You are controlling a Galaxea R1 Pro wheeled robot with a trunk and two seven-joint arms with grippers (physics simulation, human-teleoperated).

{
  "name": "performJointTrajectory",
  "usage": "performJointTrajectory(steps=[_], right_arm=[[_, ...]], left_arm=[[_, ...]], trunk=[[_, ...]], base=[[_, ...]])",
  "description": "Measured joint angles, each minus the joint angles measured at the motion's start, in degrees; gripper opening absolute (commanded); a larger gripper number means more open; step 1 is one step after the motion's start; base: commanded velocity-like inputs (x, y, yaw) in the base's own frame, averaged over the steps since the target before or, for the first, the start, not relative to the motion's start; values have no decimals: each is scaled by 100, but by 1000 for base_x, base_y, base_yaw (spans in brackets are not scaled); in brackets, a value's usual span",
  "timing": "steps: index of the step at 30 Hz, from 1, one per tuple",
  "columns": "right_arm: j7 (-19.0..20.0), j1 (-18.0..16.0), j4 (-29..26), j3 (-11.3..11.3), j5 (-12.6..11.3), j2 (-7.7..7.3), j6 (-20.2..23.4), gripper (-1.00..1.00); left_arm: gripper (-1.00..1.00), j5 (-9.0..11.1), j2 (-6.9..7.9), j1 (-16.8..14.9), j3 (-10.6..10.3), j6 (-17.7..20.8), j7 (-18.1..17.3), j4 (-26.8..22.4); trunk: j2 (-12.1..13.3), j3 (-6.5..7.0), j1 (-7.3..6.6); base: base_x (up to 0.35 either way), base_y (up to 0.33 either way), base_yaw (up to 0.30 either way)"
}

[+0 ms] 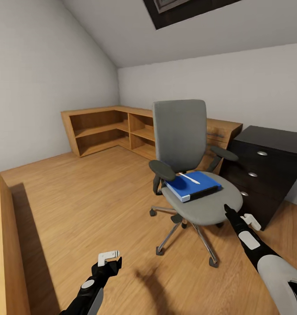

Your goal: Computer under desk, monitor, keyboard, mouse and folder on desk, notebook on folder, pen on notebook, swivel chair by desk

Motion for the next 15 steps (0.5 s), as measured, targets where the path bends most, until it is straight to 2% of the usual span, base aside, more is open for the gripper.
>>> performJointTrajectory(steps=[15], right_arm=[[-12,2,20,5,-6,-130,-203,100]], left_arm=[[100,0,-2,0,0,0,0,0]], trunk=[[0,0,1]], base=[[0,0,0]])
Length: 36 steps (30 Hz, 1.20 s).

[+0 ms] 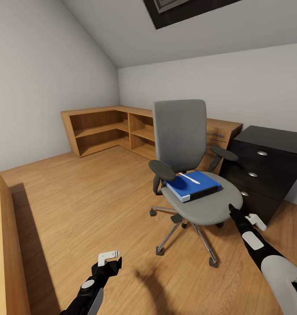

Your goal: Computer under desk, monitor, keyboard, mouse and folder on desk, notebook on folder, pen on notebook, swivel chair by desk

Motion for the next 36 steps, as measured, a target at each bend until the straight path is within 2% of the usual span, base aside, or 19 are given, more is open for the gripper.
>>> performJointTrajectory(steps=[2,10,15,36], right_arm=[[0,0,2,1,0,-2,-62,100],[71,0,22,55,51,258,-126,100],[38,-4,-1,-37,67,375,-156,100],[13,-3,-17,-133,62,422,-185,100]], left_arm=[[100,0,2,0,0,0,0,0],[100,0,-44,0,4,0,4,85],[100,0,-43,1,2,0,5,87],[100,3,-40,1,3,0,-34,86]], trunk=[[0,0,0],[0,0,0],[-1,1,-1],[-1,-1,-1]], base=[[0,0,0],[0,0,0],[0,0,0],[0,0,9]])
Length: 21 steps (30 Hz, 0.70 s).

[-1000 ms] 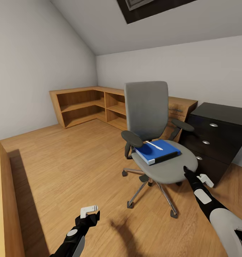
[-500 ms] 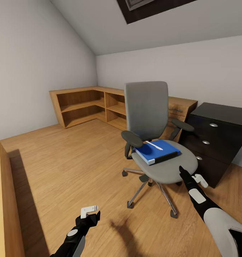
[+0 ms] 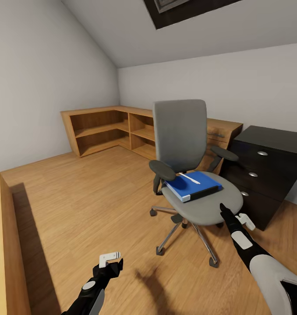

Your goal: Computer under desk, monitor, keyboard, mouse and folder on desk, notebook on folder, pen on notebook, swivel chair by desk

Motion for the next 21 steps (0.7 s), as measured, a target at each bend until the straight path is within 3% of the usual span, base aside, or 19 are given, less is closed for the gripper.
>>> performJointTrajectory(steps=[10,11,12,16,21], right_arm=[[-10,-2,-64,-418,-4,0,0,100],[-30,-1,-5,-42,-11,-50,-238,100],[-20,-3,-13,46,-8,-52,-219,100],[-2,-2,-116,153,-4,3,-2,100],[-18,-3,-157,84,-8,-3,-3,100]], left_arm=[[100,-1,1,1,2,1,1,-2],[100,-1,1,2,2,2,1,-3],[100,-2,1,1,2,1,2,-2],[100,-2,0,0,0,0,8,0],[100,-2,1,1,4,1,10,-2]], trunk=[[0,-48,0],[0,-54,0],[0,-59,0],[0,-82,0],[0,-111,0]], base=[[0,0,198],[0,0,221],[0,0,221],[0,0,221],[0,0,222]])
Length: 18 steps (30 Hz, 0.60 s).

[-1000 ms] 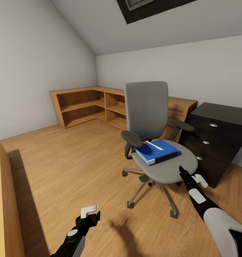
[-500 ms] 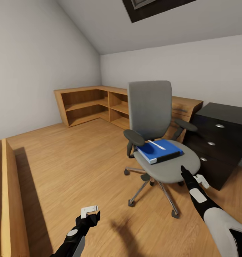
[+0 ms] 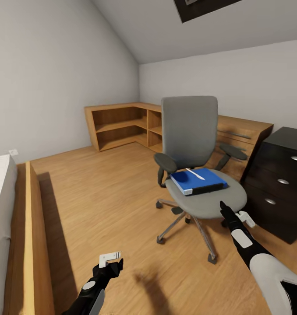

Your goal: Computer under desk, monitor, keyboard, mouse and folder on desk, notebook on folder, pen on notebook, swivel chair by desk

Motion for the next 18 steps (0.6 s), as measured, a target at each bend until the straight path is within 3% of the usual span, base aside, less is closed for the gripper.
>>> performJointTrajectory(steps=[5,18], right_arm=[[-1,0,-37,1,0,-5,1,100],[15,5,159,83,-6,-13,4,100]], left_arm=[[100,0,0,0,-4,0,-1,1],[100,-1,-1,-3,-2,-2,-7,5]], trunk=[[0,-27,0],[1,-34,2]], base=[[0,0,180],[-133,-101,10]])
